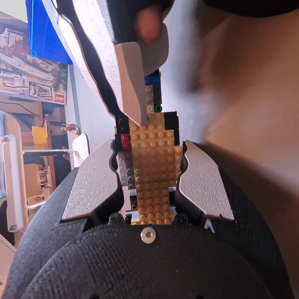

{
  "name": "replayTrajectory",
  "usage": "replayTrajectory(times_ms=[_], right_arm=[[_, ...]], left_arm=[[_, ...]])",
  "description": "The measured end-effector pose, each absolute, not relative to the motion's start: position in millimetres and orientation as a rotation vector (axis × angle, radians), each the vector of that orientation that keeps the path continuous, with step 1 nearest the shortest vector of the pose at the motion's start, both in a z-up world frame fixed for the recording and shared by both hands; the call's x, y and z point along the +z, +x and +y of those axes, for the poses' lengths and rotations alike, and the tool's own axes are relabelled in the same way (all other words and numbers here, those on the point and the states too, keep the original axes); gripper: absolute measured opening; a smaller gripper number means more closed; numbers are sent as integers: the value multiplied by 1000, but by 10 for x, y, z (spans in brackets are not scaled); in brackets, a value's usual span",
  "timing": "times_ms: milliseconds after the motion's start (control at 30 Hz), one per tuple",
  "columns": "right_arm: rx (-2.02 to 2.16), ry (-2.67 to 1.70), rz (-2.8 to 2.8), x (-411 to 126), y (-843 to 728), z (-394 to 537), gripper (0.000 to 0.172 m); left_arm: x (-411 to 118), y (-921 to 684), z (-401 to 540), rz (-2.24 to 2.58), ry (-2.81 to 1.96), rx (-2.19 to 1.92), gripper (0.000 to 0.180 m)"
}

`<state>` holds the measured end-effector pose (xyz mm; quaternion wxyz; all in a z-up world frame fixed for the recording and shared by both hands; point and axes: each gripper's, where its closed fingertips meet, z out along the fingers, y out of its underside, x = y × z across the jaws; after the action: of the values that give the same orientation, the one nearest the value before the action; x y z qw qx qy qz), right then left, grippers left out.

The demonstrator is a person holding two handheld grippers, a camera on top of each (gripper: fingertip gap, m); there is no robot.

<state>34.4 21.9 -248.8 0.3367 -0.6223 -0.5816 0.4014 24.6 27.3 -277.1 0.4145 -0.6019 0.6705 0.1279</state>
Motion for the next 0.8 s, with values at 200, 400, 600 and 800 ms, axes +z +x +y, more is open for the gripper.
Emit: replayTrajectory(times_ms=[200,400,600,800], right_arm=[[864,-1520,-1586,-2433,344,234,23],[739,-1394,-1683,-2414,350,226,10],[514,-1017,-1744,-2341,331,132,4],[984,-1360,-1563,-2277,475,339,5]], left_arm=[[-2798,254,272,1707,-1574,276,77],[-2838,287,226,1748,-1625,156,77],[-2950,274,216,1732,-1797,-236,77],[-3017,444,219,1776,-1838,-477,77]])
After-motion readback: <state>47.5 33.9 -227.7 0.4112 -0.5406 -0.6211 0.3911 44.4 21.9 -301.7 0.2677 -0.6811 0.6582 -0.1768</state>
